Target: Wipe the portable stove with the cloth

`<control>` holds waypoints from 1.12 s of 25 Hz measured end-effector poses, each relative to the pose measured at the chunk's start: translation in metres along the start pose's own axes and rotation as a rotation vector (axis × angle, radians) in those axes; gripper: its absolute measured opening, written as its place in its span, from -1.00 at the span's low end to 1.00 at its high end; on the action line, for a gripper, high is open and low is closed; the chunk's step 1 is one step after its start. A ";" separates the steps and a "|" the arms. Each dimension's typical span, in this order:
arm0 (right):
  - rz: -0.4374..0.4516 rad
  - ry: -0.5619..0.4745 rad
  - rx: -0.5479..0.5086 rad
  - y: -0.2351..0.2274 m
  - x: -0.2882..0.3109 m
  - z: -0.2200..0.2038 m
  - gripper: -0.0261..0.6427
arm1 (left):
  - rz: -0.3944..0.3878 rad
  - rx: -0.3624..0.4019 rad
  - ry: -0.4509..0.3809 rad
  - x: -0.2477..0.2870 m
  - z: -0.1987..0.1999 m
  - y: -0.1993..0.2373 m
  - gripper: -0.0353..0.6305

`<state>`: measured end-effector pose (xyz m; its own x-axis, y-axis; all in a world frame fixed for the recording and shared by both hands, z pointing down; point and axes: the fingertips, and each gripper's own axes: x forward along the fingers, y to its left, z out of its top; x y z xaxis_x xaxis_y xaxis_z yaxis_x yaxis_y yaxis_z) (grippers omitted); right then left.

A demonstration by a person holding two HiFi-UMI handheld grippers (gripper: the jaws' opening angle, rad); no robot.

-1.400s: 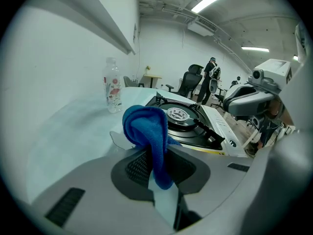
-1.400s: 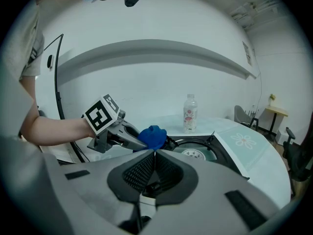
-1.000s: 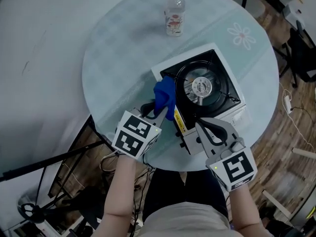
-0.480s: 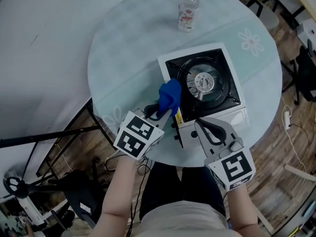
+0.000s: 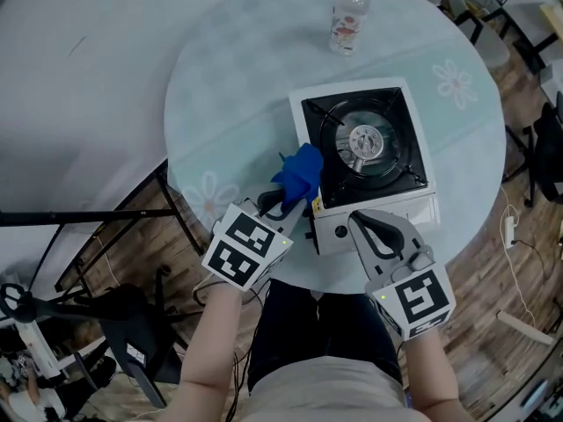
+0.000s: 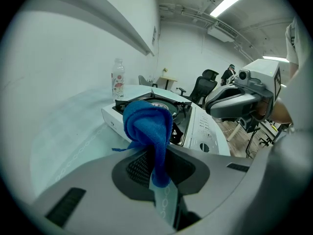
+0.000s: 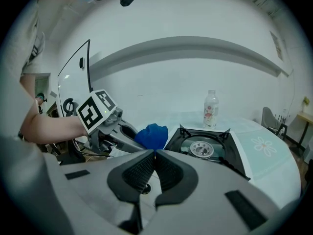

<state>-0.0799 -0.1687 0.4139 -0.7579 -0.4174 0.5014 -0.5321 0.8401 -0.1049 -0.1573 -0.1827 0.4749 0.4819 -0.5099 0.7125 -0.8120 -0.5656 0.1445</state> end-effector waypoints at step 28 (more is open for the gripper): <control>0.056 -0.020 -0.031 0.008 -0.027 -0.015 -0.85 | -0.056 -0.056 -0.037 -0.013 -0.029 -0.080 -0.70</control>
<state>-0.0580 -0.1458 0.4125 -0.7939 -0.3759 0.4779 -0.4769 0.8725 -0.1059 -0.1077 -0.1119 0.4743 0.5384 -0.5024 0.6765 -0.8000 -0.5571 0.2229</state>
